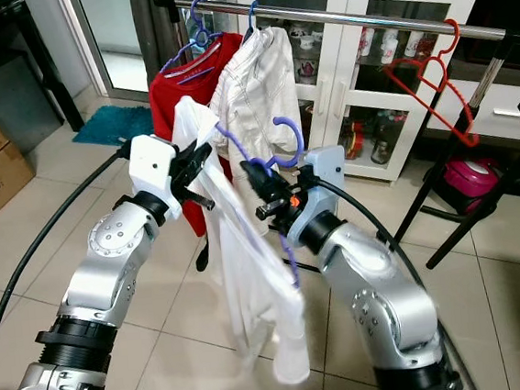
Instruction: Hang hanger
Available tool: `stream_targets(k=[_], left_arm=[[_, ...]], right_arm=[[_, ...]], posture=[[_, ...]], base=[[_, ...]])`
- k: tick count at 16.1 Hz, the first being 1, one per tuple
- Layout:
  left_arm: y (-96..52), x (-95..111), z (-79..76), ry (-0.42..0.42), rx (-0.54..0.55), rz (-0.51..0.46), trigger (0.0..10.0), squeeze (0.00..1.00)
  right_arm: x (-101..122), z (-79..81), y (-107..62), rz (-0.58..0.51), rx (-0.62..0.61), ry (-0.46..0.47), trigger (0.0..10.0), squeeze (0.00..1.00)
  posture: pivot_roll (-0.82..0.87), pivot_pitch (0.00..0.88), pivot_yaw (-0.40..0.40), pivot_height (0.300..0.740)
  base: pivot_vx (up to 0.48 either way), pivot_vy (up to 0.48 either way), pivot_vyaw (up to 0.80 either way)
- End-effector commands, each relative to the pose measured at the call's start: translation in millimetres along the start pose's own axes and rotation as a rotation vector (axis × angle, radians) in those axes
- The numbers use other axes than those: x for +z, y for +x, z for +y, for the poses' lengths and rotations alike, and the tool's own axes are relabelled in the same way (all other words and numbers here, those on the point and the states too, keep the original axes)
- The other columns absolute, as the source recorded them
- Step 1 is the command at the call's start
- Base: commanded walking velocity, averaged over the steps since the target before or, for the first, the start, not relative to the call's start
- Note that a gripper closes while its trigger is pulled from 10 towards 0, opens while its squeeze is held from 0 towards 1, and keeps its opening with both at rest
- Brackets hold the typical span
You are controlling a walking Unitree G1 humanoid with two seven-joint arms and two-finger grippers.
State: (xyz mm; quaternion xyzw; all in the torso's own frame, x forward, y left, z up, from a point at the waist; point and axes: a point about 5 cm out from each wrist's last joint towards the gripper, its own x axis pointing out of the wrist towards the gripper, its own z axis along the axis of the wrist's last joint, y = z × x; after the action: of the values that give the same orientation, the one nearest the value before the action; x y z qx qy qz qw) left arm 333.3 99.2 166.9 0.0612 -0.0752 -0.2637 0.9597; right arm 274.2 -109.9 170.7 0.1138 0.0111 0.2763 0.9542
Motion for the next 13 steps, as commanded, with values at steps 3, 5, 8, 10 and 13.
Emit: stream_targets(k=[3,5,8,10,13], left_arm=[[-6.9,10,2.6,-0.034,-0.060,-0.069,0.0,0.00],[-10.9,8,5.7,-0.033,-0.052,-0.061,0.0,0.00],[-13.8,13,22.5,-0.018,0.035,-0.085,0.0,0.00],[-17.9,22,45.1,0.007,0.152,-0.123,0.0,0.00],[-28.7,31,82.5,0.005,0.352,-0.150,0.0,0.00]], right_arm=[[-10,-32.1,-6.1,0.086,-0.201,-0.060,0.0,0.00],[-7,-40.3,-8.6,0.086,-0.240,-0.071,0.0,0.00],[-8,-46.2,-11.9,0.105,-0.240,-0.112,0.0,0.00],[-9,-41.4,-15.7,0.131,-0.148,-0.159,0.0,0.00],[-11,-28.3,-25.1,0.164,0.049,-0.208,0.0,0.00]], posture=[[-0.11,0.000,-0.020,0.740],[-0.11,0.000,-0.018,0.740],[-0.11,0.000,-0.016,0.740],[-0.11,0.000,-0.013,0.740],[-0.11,0.000,-0.011,0.740]], base=[[0.000,0.000,0.00],[0.000,0.000,0.00],[0.000,0.000,0.00],[0.000,0.000,0.00],[0.000,0.000,0.00]])
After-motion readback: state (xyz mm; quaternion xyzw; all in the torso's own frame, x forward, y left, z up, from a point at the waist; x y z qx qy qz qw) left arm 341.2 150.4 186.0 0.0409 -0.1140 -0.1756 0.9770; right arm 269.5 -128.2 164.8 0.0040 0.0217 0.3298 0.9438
